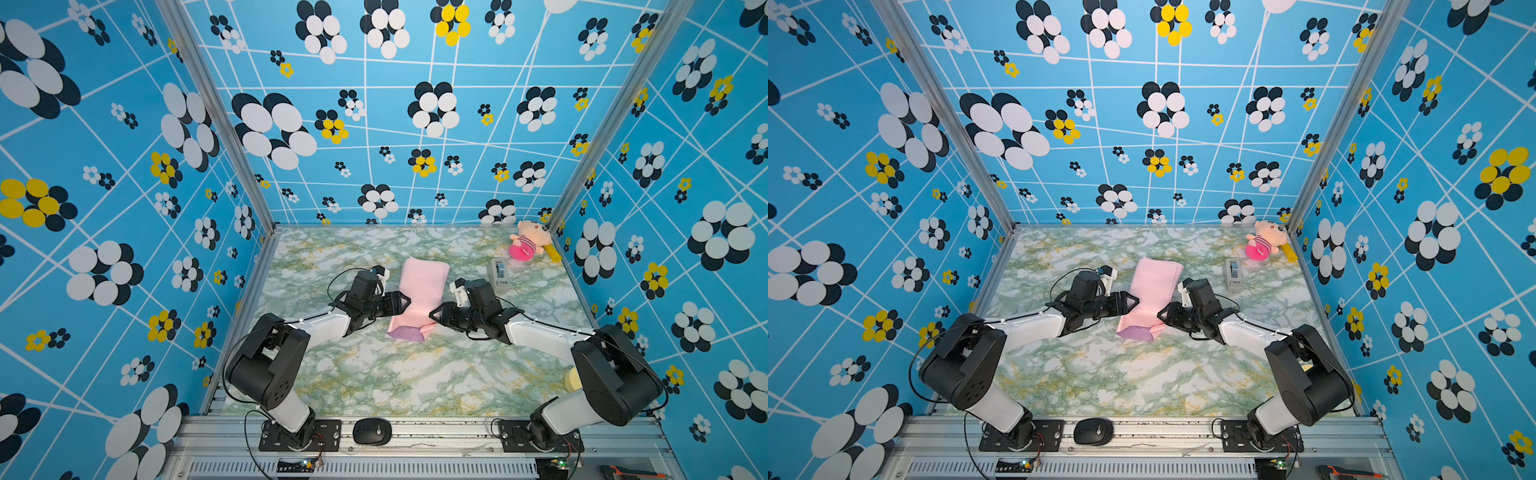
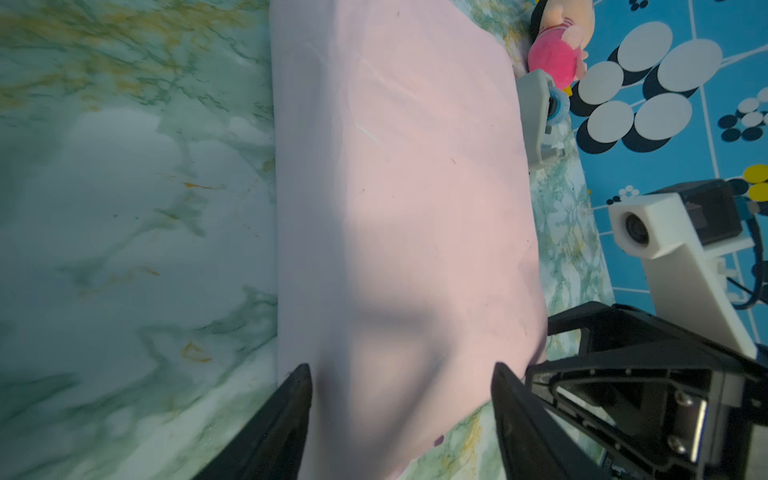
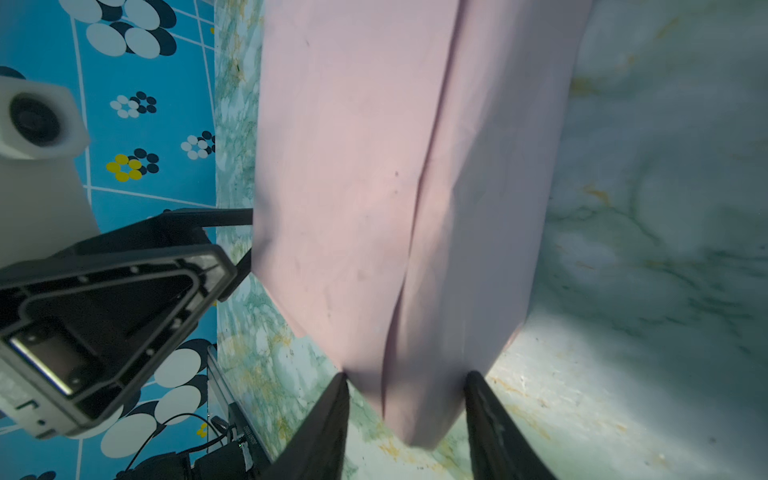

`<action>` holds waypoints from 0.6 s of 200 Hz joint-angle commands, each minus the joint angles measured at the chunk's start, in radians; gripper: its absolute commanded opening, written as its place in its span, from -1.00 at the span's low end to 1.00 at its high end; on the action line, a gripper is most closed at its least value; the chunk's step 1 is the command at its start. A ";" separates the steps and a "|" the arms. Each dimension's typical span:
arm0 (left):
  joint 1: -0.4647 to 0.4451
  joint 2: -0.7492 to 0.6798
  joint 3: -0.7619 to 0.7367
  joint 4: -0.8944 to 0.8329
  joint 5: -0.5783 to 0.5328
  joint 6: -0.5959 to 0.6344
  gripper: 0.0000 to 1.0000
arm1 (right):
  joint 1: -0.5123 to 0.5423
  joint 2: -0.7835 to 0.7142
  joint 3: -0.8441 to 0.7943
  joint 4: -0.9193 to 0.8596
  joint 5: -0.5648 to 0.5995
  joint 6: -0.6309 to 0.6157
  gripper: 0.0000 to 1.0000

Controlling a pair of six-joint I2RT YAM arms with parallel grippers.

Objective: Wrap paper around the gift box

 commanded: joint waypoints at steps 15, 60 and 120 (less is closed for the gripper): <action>-0.020 -0.152 0.090 -0.182 -0.094 0.426 0.60 | -0.024 -0.128 -0.059 0.022 0.016 0.021 0.12; -0.163 -0.114 0.186 -0.361 -0.087 1.083 0.66 | -0.083 -0.243 -0.173 0.052 -0.015 0.094 0.11; -0.214 0.124 0.392 -0.442 -0.213 1.293 0.69 | -0.091 -0.229 -0.218 0.030 0.037 0.142 -0.14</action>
